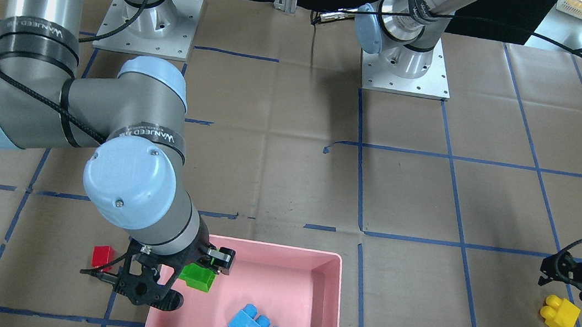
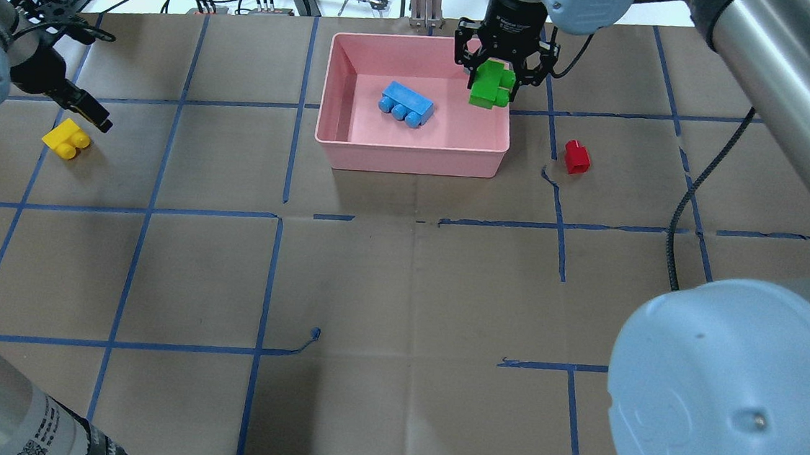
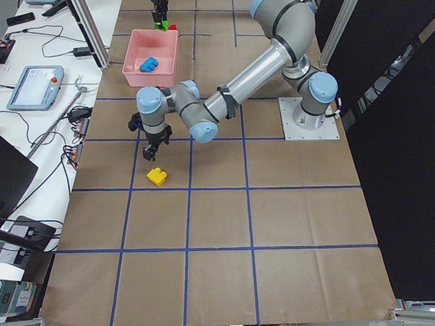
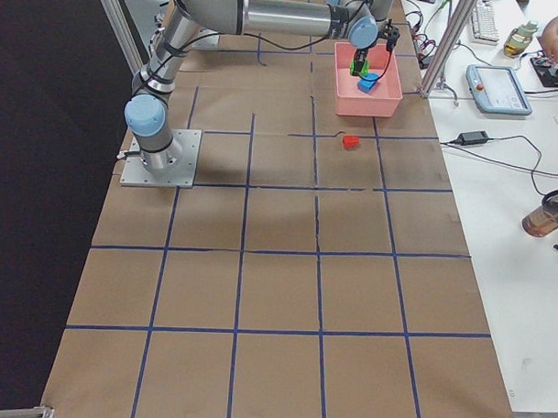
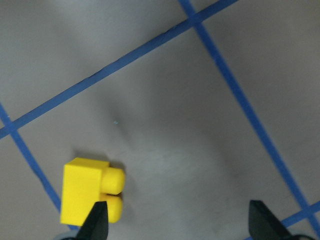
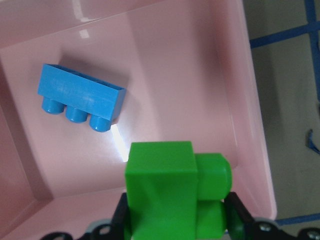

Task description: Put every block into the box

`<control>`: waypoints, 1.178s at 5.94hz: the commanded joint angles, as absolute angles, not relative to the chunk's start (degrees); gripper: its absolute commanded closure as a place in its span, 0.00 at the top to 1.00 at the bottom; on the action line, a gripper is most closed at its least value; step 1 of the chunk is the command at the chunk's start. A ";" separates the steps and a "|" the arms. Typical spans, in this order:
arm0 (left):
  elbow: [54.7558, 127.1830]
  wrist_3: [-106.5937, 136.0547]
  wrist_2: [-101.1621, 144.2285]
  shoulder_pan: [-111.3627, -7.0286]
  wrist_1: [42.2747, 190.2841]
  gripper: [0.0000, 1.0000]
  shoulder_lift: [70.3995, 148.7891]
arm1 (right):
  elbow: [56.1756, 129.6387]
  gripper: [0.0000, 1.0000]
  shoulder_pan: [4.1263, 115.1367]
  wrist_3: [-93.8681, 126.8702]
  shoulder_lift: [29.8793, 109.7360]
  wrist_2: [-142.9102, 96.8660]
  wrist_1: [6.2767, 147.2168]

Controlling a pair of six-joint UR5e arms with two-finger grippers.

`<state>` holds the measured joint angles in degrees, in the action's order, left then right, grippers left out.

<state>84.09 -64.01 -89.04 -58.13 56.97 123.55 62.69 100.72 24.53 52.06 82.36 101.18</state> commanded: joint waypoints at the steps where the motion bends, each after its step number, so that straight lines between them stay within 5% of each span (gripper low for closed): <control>1: 81.40 -66.35 -89.12 -57.04 55.02 1.00 127.78 | 62.23 0.99 101.42 24.70 50.10 81.74 103.18; 5: 81.04 -65.83 -93.87 -57.04 55.02 0.99 131.66 | 62.93 0.99 98.89 19.55 55.61 83.05 98.02; 6: 81.04 -65.74 -93.78 -57.04 54.93 0.79 131.66 | 63.02 0.99 95.74 13.60 57.03 84.27 95.39; 7: 81.04 -65.39 -93.69 -57.13 54.93 0.40 131.66 | 63.10 0.99 92.41 4.75 57.30 86.72 93.62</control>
<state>81.04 -65.66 -93.75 -57.06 54.95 131.62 63.00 95.49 12.38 56.64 84.75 95.61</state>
